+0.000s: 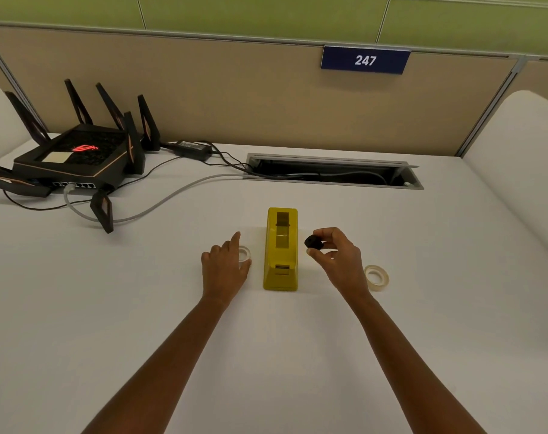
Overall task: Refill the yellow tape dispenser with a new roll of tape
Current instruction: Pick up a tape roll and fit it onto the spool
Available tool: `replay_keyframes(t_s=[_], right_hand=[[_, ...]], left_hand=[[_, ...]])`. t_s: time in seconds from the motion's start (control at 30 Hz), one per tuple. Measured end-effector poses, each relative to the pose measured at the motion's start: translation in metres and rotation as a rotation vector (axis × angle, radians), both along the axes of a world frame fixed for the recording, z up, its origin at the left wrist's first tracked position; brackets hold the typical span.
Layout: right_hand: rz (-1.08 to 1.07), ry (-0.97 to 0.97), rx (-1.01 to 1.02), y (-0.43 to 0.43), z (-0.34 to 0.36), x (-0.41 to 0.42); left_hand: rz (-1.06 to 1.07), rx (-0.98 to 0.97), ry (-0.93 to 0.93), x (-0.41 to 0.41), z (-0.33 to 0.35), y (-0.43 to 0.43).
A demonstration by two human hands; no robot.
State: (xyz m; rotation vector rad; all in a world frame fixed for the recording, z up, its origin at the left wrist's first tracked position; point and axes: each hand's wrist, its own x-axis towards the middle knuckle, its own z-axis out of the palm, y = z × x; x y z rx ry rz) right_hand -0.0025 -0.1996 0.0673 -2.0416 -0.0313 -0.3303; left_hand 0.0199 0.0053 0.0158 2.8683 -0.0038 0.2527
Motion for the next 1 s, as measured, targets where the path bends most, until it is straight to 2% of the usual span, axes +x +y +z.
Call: replay_keyframes(t_s=[0.2,0.33,0.47,0.53,0.67,0.73,0.87,1.0], right_hand=[[-0.022,0.026,0.028,-0.004,-0.001,-0.001],[-0.056,0.044,0.101,-0.007,0.002,-0.002],[-0.068,0.049,0.115,-0.007,0.006,-0.004],[-0.077,0.033,0.124,-0.006,0.010,-0.005],[-0.069,-0.007,0.117,-0.006,0.016,-0.008],[-0.033,-0.030,0.107,-0.006,0.018,-0.010],[0.023,-0.052,0.063,-0.008,0.019,-0.014],[0.055,-0.044,0.048,-0.014,0.016,-0.019]], left_hand=[[-0.005,-0.029,0.037,0.001,0.002,-0.003],[0.023,-0.303,-0.030,-0.002,0.022,-0.016],[-0.065,-0.582,-0.142,-0.007,0.056,-0.043],[-0.119,-0.735,-0.073,-0.011,0.071,-0.056],[-0.216,-0.888,0.194,-0.016,0.084,-0.079],[-0.248,-1.029,0.276,-0.018,0.085,-0.085],[-0.224,-1.226,0.386,-0.021,0.081,-0.089],[-0.174,-1.276,0.418,-0.023,0.079,-0.093]])
